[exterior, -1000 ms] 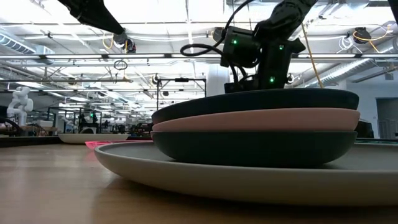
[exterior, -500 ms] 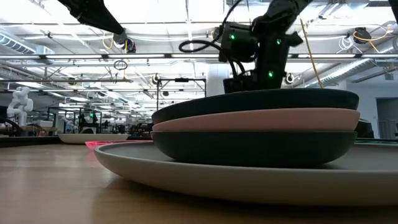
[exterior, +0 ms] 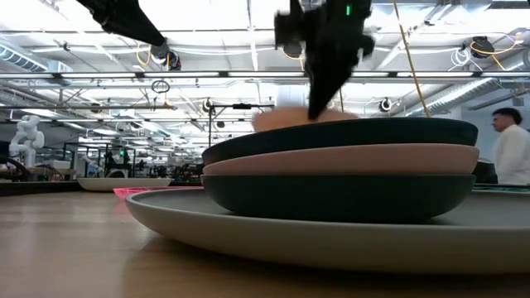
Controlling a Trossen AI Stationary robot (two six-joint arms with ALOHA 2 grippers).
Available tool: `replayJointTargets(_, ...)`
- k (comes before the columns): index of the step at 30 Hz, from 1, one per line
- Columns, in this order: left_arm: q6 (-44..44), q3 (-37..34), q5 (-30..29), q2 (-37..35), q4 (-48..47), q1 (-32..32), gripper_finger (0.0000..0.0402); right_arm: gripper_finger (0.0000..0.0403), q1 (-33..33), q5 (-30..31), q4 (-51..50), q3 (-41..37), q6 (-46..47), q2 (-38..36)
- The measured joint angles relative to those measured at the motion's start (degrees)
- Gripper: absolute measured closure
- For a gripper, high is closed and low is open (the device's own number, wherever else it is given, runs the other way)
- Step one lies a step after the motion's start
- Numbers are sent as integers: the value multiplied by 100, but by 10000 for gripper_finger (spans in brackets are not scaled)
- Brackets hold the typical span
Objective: Stack plastic plates
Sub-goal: Stack the light orange plate on top of the black plate
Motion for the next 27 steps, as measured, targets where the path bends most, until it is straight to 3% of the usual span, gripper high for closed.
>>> replayJointTargets(8,-187,2,2,0,-101,-2,277,398,840,-980,138,678,556,0)
replayJointTargets(16,-301,2,2,0,-97,-2,277,396,1182,-2585,441,743,969,27)
replayJointTargets(27,-194,2,2,0,-92,-2,277,391,1332,-2662,456,741,1445,39)
